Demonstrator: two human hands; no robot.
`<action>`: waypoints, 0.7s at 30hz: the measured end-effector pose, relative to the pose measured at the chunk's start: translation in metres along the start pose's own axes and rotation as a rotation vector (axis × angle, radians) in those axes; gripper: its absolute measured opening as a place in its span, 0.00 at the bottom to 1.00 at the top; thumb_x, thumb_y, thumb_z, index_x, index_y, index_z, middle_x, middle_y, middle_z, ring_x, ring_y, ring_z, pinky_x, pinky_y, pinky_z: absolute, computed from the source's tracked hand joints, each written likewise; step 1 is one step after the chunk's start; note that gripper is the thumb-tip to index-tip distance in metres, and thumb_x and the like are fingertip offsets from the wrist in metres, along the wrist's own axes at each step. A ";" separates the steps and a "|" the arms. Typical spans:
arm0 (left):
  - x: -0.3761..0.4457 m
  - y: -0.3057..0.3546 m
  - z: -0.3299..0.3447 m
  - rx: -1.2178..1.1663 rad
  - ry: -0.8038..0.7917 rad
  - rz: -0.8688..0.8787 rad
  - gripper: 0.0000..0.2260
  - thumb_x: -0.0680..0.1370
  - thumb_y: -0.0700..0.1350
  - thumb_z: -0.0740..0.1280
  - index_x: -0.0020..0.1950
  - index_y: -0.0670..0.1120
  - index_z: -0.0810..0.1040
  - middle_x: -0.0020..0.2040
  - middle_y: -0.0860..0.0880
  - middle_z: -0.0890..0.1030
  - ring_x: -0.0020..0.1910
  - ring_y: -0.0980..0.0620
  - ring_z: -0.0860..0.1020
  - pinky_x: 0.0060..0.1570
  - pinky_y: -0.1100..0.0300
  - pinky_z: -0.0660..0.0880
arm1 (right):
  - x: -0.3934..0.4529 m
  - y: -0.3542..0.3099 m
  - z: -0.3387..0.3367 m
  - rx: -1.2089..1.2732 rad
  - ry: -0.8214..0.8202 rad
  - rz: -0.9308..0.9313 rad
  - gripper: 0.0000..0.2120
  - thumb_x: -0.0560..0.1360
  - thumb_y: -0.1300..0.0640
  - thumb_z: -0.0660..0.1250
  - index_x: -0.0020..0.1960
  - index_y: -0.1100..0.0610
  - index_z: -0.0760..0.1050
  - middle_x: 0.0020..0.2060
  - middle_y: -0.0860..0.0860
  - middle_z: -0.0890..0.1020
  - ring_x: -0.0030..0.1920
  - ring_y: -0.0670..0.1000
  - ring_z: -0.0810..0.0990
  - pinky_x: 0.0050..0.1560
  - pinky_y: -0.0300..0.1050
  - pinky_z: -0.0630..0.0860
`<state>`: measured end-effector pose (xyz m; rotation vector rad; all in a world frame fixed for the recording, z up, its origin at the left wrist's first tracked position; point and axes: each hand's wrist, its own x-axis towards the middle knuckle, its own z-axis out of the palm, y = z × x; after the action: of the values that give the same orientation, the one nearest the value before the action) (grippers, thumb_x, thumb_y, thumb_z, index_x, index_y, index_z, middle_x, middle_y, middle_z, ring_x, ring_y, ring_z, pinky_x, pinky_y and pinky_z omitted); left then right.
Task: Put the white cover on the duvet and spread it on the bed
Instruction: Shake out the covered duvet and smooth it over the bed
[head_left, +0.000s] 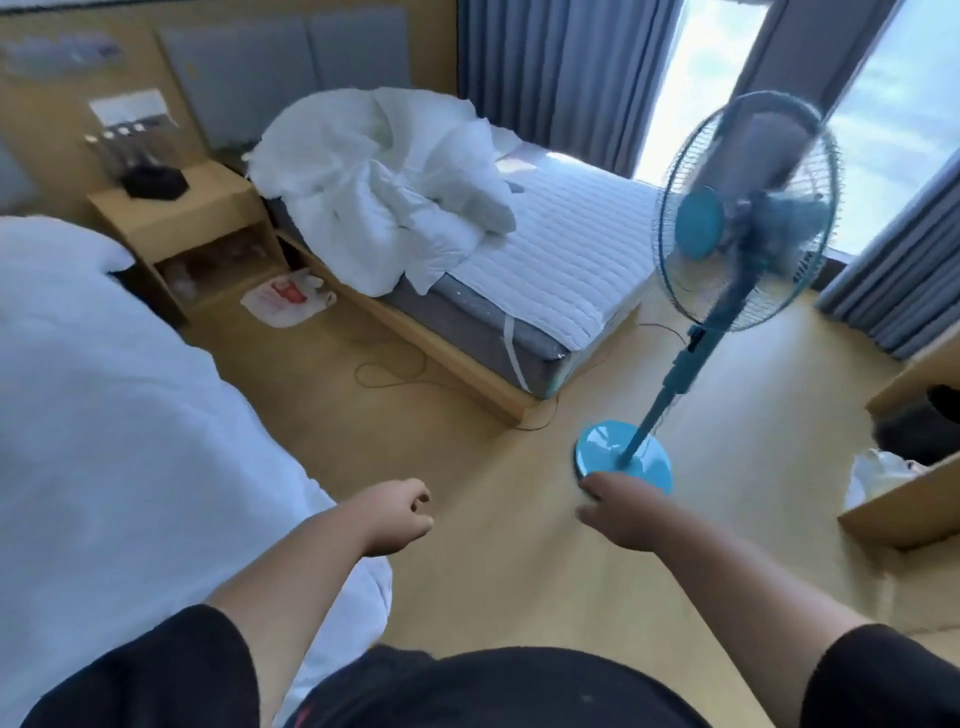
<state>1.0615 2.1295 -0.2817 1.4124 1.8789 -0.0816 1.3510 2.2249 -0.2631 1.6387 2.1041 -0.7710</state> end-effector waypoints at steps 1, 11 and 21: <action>0.006 -0.006 -0.009 -0.044 0.017 -0.027 0.23 0.77 0.53 0.62 0.73 0.53 0.69 0.64 0.53 0.77 0.58 0.53 0.76 0.59 0.57 0.73 | 0.020 -0.014 -0.014 -0.040 -0.010 -0.045 0.24 0.81 0.45 0.61 0.75 0.50 0.67 0.72 0.51 0.72 0.70 0.56 0.72 0.68 0.49 0.68; 0.142 -0.102 -0.134 -0.288 0.181 -0.180 0.24 0.79 0.52 0.62 0.76 0.51 0.65 0.64 0.52 0.75 0.56 0.52 0.75 0.53 0.60 0.72 | 0.234 -0.180 -0.109 -0.275 -0.089 -0.333 0.28 0.79 0.42 0.61 0.77 0.49 0.65 0.74 0.49 0.68 0.73 0.53 0.68 0.71 0.49 0.68; 0.279 -0.172 -0.324 -0.163 0.140 -0.180 0.22 0.80 0.50 0.61 0.74 0.51 0.67 0.59 0.53 0.74 0.54 0.52 0.74 0.45 0.60 0.70 | 0.394 -0.325 -0.213 -0.303 -0.108 -0.385 0.27 0.80 0.44 0.61 0.77 0.48 0.64 0.75 0.49 0.67 0.73 0.52 0.68 0.70 0.50 0.68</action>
<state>0.7199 2.4382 -0.2877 1.1625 2.0752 0.0832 0.9446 2.6013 -0.2637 1.0296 2.3510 -0.5947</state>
